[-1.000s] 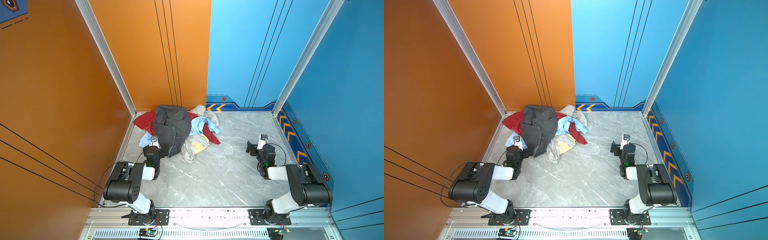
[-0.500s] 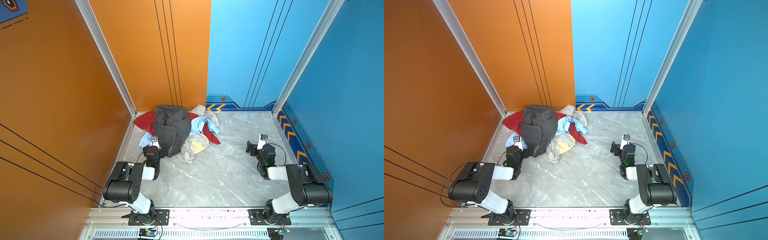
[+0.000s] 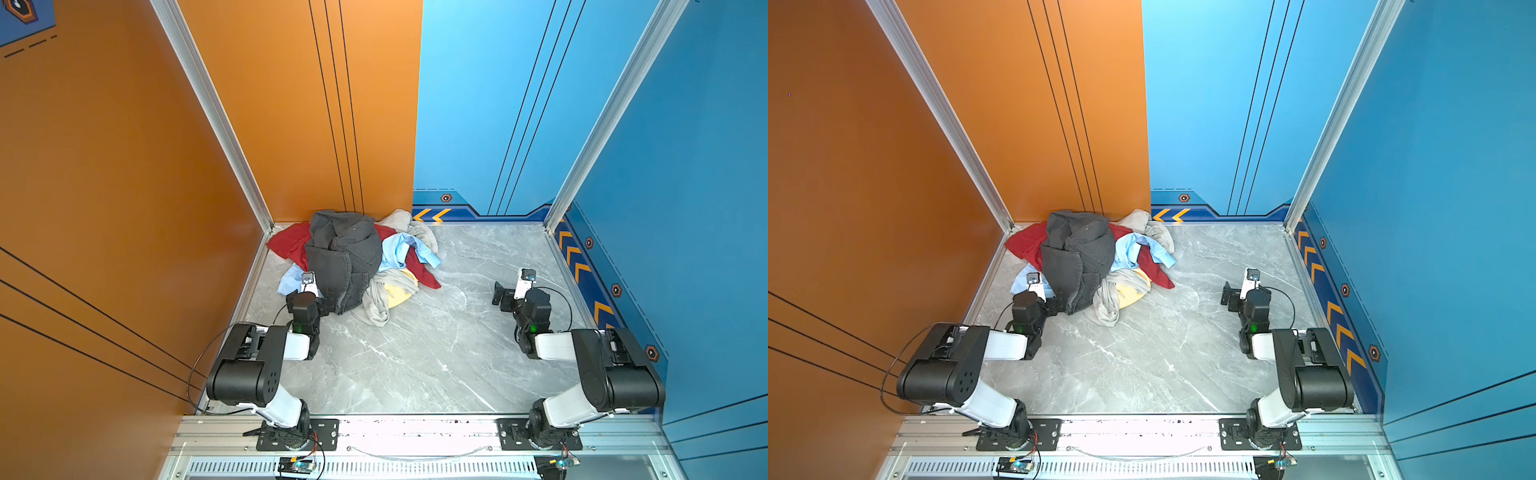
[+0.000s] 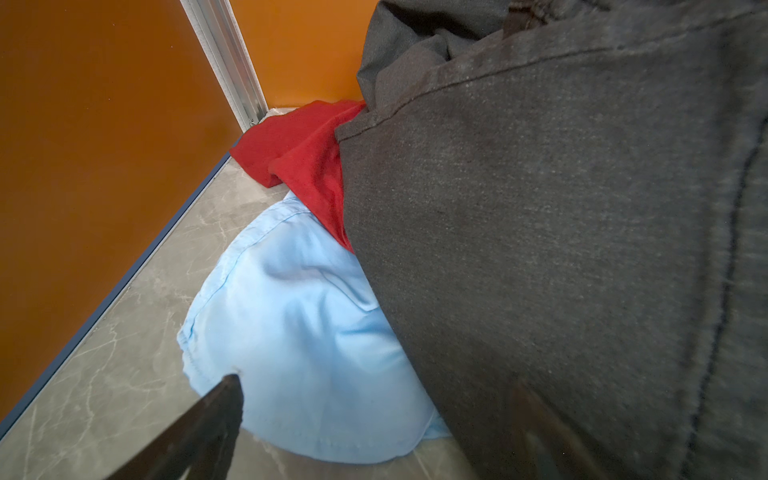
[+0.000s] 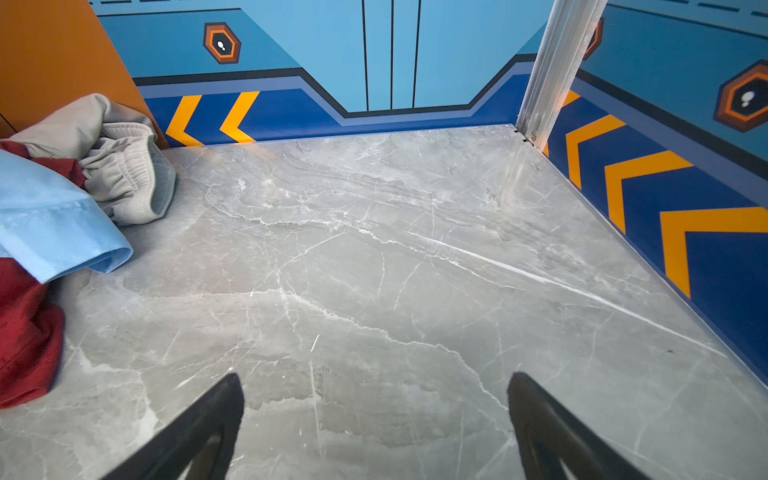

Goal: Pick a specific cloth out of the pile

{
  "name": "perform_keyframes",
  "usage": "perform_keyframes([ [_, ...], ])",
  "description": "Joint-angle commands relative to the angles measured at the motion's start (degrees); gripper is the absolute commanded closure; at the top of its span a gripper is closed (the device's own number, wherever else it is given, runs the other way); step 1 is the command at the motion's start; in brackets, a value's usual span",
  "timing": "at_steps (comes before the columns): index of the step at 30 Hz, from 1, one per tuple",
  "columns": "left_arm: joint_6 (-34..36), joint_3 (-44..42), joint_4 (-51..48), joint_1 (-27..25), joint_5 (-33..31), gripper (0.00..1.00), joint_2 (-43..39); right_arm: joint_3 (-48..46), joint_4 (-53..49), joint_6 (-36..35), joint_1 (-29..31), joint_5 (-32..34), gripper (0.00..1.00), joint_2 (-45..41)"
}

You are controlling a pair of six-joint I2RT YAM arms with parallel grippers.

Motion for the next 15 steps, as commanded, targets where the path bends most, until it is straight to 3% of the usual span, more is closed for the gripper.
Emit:
perform_keyframes([
  [1, 0.0, 0.7, 0.7, -0.3, -1.0, 0.02, -0.2, 0.5, -1.1, 0.3, -0.5, 0.5, 0.00, 0.8],
  [15, 0.3, 0.4, 0.4, -0.8, -1.8, 0.02, -1.3, 1.4, -4.7, -1.2, 1.6, 3.8, 0.00, -1.4],
])
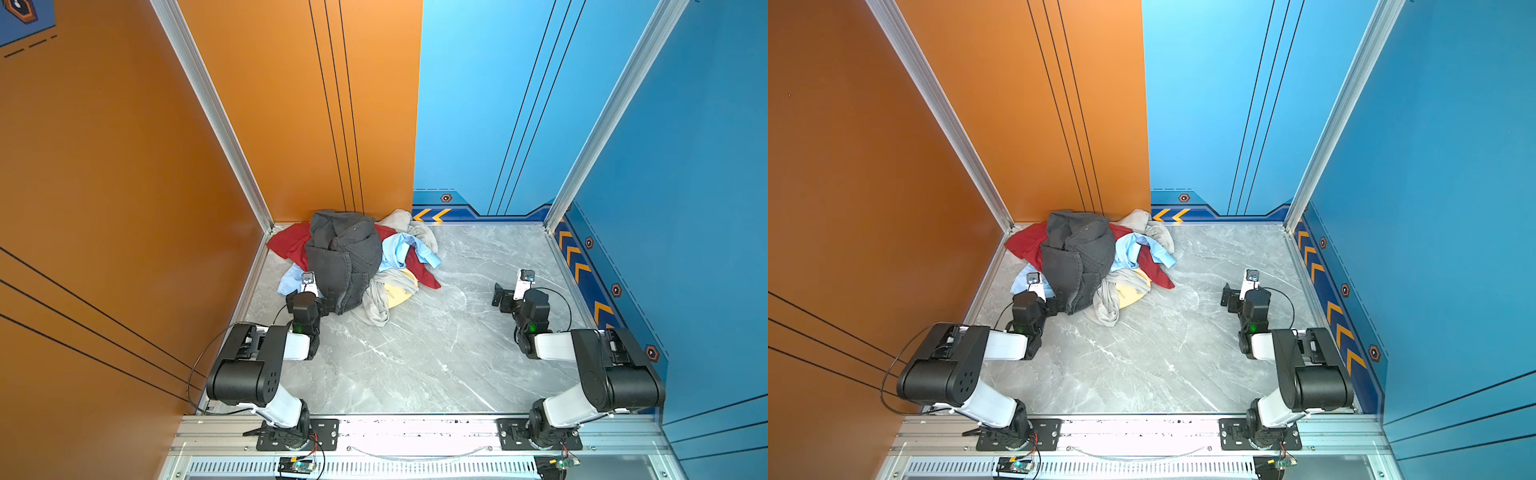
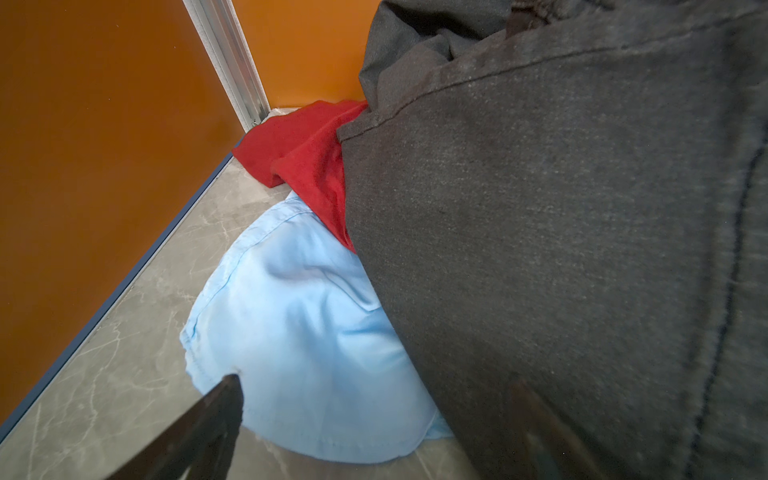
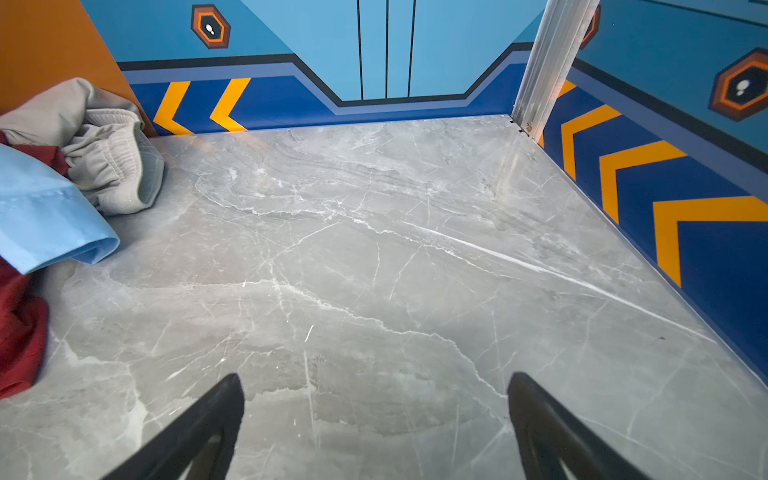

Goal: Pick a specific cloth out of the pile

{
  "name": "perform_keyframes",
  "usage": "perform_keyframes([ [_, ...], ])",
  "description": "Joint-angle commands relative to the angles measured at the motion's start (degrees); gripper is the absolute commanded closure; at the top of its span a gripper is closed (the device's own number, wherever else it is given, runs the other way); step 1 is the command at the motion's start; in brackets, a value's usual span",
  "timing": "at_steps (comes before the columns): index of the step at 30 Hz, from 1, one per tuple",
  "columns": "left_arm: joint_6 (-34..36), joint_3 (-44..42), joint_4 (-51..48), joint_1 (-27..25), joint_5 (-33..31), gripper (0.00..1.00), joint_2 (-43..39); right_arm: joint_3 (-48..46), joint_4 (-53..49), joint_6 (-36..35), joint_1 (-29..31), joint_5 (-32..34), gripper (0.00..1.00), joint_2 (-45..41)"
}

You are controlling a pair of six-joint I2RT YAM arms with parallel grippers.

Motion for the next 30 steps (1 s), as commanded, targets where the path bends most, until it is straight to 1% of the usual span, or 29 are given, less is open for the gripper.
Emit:
perform_keyframes([
  [1, 0.0, 0.6, -0.2, -0.5, -1.5, 0.02, -1.8, 1.3, -3.1, -1.0, 0.8, 2.3, 0.00, -1.9],
  [4, 0.0, 1.2, -2.8, -0.8, -2.9, 0.02, -4.0, 2.0, -5.7, -1.0, 1.1, 3.3, 0.00, -3.5],
  [12, -0.9, 5.8, -16.7, -1.5, -9.1, 0.02, -11.7, 4.4, -10.7, -1.7, 2.5, 6.2, 0.00, -4.4],
  [14, -2.7, 7.0, -19.7, -1.2, -10.4, 0.02, -14.3, 4.2, -10.7, -2.1, 3.1, 7.5, 0.00, -4.9],
  [18, -6.0, 11.6, -30.2, -0.7, -11.3, 0.02, -18.7, 3.9, -10.7, -2.1, 3.7, 9.9, 0.00, -6.0],
  [22, -9.7, 16.5, -39.3, -0.9, -11.1, 0.02, -22.3, 4.7, -13.6, -2.4, 5.0, 13.1, 0.00, -8.1],
  [25, -12.6, 20.9, -46.8, -1.4, -9.9, 0.02, -24.1, 6.4, -17.8, -1.8, 6.2, 17.5, 0.00, -10.3],
  [27, -14.4, 24.2, -52.6, -1.7, -8.2, 0.02, -25.3, 8.9, -23.5, 1.0, 6.3, 19.7, 0.00, -11.8],
  [30, -16.1, 28.0, -59.4, -1.8, -6.1, 0.02, -27.1, 12.6, -30.7, 4.5, 6.6, 20.6, 0.00, -13.7],
])
